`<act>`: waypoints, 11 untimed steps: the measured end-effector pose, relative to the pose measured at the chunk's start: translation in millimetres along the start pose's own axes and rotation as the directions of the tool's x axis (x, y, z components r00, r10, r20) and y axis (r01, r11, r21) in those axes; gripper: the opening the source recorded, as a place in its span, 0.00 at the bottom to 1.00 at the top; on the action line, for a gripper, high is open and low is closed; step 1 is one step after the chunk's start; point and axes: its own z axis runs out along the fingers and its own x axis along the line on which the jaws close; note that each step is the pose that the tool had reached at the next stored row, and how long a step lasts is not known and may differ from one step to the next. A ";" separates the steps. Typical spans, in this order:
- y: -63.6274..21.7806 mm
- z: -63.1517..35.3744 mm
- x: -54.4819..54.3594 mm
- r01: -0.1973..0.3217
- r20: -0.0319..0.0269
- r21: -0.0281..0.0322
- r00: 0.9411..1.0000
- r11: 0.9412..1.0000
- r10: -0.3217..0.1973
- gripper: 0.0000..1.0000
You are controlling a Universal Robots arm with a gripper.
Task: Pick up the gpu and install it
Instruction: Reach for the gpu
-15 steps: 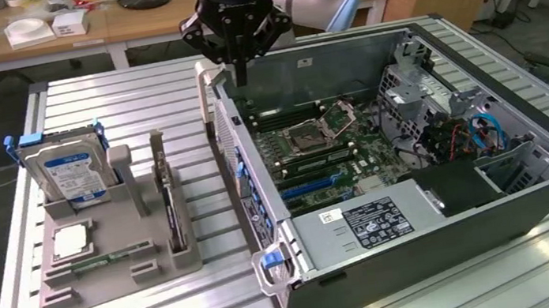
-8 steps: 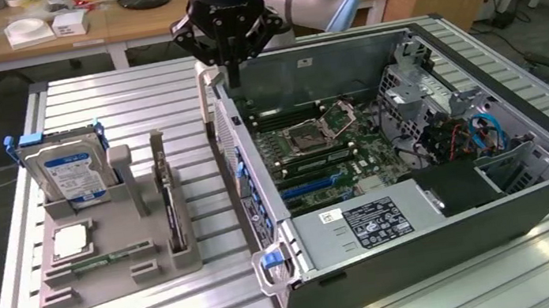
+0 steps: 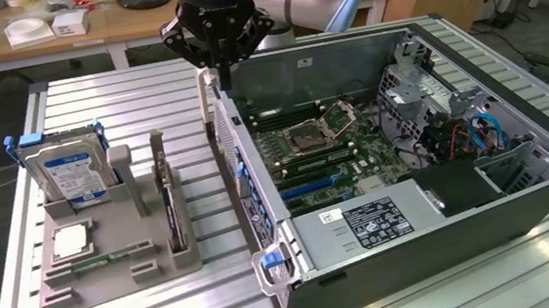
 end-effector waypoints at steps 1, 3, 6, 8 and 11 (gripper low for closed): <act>-0.1 0.0 2.1 0.000 0.000 0.000 1.000 1.000 0.000 0.10; -0.2 0.0 5.9 0.000 0.000 0.000 1.000 1.000 0.000 0.10; -0.3 0.0 11.0 0.000 -0.002 0.000 1.000 1.000 0.000 0.10; -0.4 0.0 13.9 0.000 -0.004 0.000 1.000 1.000 0.000 0.10; -0.5 0.0 17.3 -0.001 -0.010 0.000 1.000 1.000 0.001 0.10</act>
